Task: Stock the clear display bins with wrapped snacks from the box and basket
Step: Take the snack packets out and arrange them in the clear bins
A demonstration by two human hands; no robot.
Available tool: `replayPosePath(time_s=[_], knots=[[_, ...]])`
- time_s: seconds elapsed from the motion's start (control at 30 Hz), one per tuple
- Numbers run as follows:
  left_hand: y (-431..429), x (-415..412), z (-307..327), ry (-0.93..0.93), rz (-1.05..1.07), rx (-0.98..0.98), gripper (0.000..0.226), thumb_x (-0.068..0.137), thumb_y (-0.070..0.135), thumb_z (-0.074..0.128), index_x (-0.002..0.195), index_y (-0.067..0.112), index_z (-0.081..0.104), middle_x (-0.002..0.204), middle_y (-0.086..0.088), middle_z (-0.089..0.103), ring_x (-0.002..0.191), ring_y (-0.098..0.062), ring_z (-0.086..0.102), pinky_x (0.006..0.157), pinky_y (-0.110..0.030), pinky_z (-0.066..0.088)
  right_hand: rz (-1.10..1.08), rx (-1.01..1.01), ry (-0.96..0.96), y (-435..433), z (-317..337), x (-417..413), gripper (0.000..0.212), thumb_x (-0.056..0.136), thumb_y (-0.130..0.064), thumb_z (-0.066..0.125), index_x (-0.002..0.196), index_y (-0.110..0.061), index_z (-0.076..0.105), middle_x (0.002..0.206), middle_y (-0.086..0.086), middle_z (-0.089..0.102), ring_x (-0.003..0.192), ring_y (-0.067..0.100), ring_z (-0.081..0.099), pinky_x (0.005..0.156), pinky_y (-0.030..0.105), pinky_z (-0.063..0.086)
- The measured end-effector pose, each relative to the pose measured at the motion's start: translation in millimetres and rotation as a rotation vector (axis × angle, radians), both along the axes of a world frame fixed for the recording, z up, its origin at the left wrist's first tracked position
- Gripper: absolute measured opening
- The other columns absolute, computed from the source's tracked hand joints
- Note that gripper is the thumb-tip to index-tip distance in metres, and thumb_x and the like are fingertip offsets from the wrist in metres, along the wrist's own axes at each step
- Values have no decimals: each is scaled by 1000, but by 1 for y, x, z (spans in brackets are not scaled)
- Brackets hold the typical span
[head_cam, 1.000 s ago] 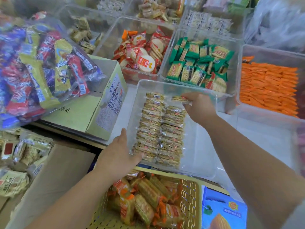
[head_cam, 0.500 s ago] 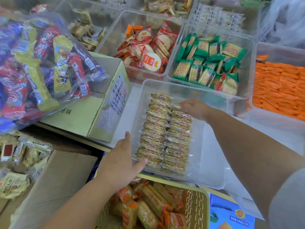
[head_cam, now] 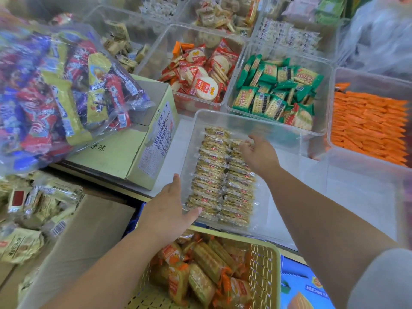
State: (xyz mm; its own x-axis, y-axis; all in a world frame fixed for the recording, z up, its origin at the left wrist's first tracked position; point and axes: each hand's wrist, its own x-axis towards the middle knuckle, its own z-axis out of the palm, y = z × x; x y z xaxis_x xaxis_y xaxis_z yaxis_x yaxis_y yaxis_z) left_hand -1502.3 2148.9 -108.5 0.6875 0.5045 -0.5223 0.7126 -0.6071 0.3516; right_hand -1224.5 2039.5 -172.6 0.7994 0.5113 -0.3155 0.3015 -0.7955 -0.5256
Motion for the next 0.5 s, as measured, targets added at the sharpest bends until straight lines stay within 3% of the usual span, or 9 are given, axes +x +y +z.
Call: replayPosePath(time_s=[0.13, 0.27, 0.33, 0.43, 0.5], knots=[[-4, -14, 19, -159, -24, -15, 100, 95, 66, 55, 166, 24, -3, 173, 1, 12, 157, -21, 17, 126, -40, 23, 2, -70, -82, -14, 21, -31, 65, 98, -54, 51, 154, -24, 37, 160, 9, 36, 148, 33, 27, 119, 51, 29], [-5, -65, 47, -342, -12, 39, 80, 97, 59, 59, 163, 33, 21, 169, 8, 21, 154, -11, 14, 125, -31, 15, 13, 22, -189, -10, 54, -84, 59, 94, -50, 59, 146, -25, 48, 158, 9, 38, 148, 31, 26, 119, 50, 27], [-1, -102, 61, -439, 59, 67, 69, 95, 55, 64, 156, 33, 38, 160, 13, 33, 147, -5, 23, 124, -24, 19, 92, 112, -213, 1, 72, -124, 55, 93, -46, 61, 142, -22, 54, 153, 10, 45, 144, 32, 31, 119, 48, 25], [15, -164, 77, -557, 210, 122, 54, 88, 47, 68, 137, 26, 61, 139, 16, 49, 130, 1, 39, 110, -4, 18, 266, 237, -222, 23, 95, -202, 49, 91, -39, 70, 134, -18, 61, 146, 13, 50, 139, 33, 38, 116, 45, 26], [33, -206, 77, -549, 303, 154, 47, 90, 42, 71, 134, 26, 64, 135, 14, 53, 128, -3, 43, 107, -12, 28, 383, 282, -198, 38, 106, -260, 47, 91, -42, 69, 132, -22, 62, 146, 9, 50, 137, 30, 38, 114, 44, 29]])
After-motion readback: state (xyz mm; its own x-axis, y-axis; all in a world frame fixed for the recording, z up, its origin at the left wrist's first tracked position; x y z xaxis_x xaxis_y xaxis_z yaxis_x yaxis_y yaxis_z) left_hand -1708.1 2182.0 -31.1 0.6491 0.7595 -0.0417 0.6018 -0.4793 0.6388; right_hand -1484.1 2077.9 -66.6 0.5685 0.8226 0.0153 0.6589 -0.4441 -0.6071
